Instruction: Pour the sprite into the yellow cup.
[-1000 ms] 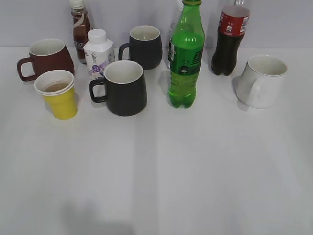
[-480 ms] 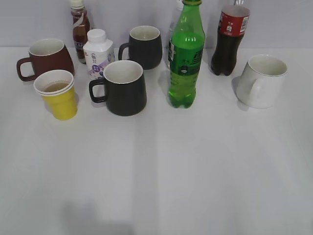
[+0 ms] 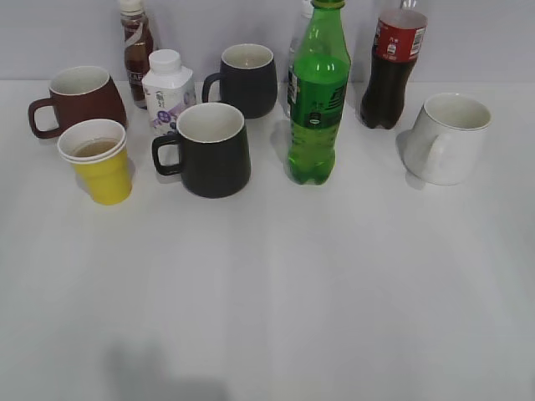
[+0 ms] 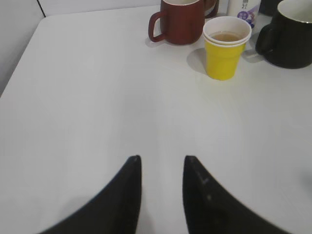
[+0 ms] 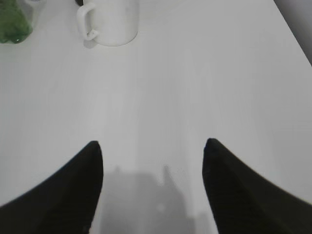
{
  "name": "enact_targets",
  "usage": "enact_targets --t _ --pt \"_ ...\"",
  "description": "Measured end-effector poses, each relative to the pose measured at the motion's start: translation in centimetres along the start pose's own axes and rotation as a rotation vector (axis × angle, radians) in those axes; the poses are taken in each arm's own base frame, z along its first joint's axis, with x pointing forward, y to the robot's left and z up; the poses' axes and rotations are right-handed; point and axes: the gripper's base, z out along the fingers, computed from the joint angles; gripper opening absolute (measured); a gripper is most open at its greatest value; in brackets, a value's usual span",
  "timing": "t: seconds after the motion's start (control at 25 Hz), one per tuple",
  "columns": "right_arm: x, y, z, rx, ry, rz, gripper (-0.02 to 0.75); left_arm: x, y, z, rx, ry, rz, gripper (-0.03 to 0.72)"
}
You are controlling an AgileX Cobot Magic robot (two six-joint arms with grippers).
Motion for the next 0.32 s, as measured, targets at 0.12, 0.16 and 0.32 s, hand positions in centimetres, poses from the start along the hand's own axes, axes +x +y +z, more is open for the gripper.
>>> enact_targets --t 0.12,0.16,0.32 --pt "0.00 0.00 0.00 0.000 0.000 0.000 0.482 0.00 0.00 0.00 0.000 0.000 0.000 0.230" --pt "0.00 0.00 0.00 0.000 0.000 0.000 0.482 0.00 0.00 0.00 0.000 0.000 0.000 0.230" --pt "0.00 0.00 0.00 0.000 0.000 0.000 0.482 0.00 0.00 0.00 0.000 0.000 0.000 0.229"
